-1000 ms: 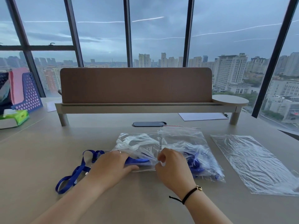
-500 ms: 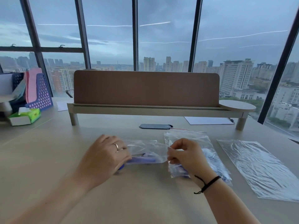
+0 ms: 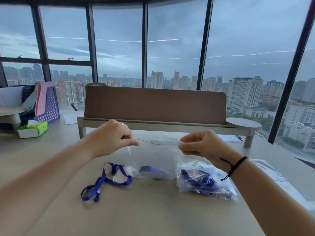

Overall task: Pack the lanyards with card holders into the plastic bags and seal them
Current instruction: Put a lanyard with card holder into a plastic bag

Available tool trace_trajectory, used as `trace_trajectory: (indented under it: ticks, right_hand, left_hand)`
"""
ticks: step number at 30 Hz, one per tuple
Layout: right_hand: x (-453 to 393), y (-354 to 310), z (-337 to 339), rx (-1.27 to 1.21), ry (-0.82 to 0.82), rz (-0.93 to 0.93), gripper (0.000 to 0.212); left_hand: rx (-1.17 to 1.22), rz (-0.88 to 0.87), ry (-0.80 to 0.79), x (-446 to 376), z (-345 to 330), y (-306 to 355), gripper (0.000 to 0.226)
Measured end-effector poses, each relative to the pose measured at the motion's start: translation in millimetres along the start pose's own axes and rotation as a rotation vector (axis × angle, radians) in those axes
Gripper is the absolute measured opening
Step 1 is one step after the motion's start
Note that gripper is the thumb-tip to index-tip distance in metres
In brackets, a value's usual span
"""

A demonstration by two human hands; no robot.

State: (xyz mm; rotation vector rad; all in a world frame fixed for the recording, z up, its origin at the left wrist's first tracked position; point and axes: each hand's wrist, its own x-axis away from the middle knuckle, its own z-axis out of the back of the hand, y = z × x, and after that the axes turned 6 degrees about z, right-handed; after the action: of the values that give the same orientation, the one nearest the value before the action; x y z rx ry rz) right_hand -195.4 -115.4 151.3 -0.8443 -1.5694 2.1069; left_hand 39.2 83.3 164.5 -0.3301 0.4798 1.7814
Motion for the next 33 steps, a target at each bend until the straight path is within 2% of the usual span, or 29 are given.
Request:
trace_trajectory:
  ticks: [2, 3, 6, 8, 11, 14, 19, 21, 24, 27, 28, 30, 32, 33]
  right_hand:
    - [3, -13, 3, 0.098, -0.009, 0.100, 0.040]
    - [5, -20, 4, 0.146, -0.004, 0.151, 0.039]
    - [8, -40, 8, 0.267, 0.062, 0.266, 0.016]
    - [9, -52, 14, 0.320, 0.122, 0.317, 0.008]
    - [12, -69, 25, 0.265, 0.181, 0.357, 0.006]
    - [17, -83, 34, 0.195, 0.231, 0.368, 0.007]
    - [30, -96, 42, 0.058, 0.227, 0.412, 0.006]
    - [33, -93, 43, 0.105, 0.220, 0.417, 0.006]
    - [36, -85, 45, 0.236, 0.183, 0.407, 0.005]
    - [37, -79, 48, 0.294, 0.183, 0.392, 0.005]
    - [36, -78, 51, 0.281, 0.188, 0.377, 0.006]
    - [35, -77, 59, 0.211, 0.185, 0.318, 0.006]
    - [37, -75, 67, 0.138, 0.173, 0.263, 0.007]
    - [38, -74, 71, 0.116, 0.169, 0.250, 0.007]
  left_hand:
    - [0.050, -0.027, 0.106, -5, 13, 6, 0.038]
    - [0.054, -0.042, 0.156, -7, 19, 8, 0.035]
    - [0.042, -0.059, 0.271, -13, 37, 15, 0.036]
    - [0.046, -0.059, 0.311, -15, 48, 18, 0.031]
    - [0.063, -0.078, 0.270, -14, 66, 24, 0.019]
    - [0.061, -0.074, 0.203, -9, 82, 30, 0.017]
    - [0.367, 0.000, 0.255, 2, 100, 53, 0.010]
    - [0.394, 0.035, 0.149, 4, 103, 60, 0.020]
    - [0.165, 0.076, -0.077, -1, 100, 61, 0.032]
    - [0.082, 0.074, -0.256, -7, 100, 64, 0.015]
    - [0.155, 0.071, -0.310, -7, 100, 65, 0.010]
    - [0.522, 0.113, -0.378, -7, 98, 68, 0.009]
    - [0.916, 0.197, -0.372, -9, 91, 71, 0.017]
    - [1.016, 0.233, -0.333, -11, 87, 72, 0.020]
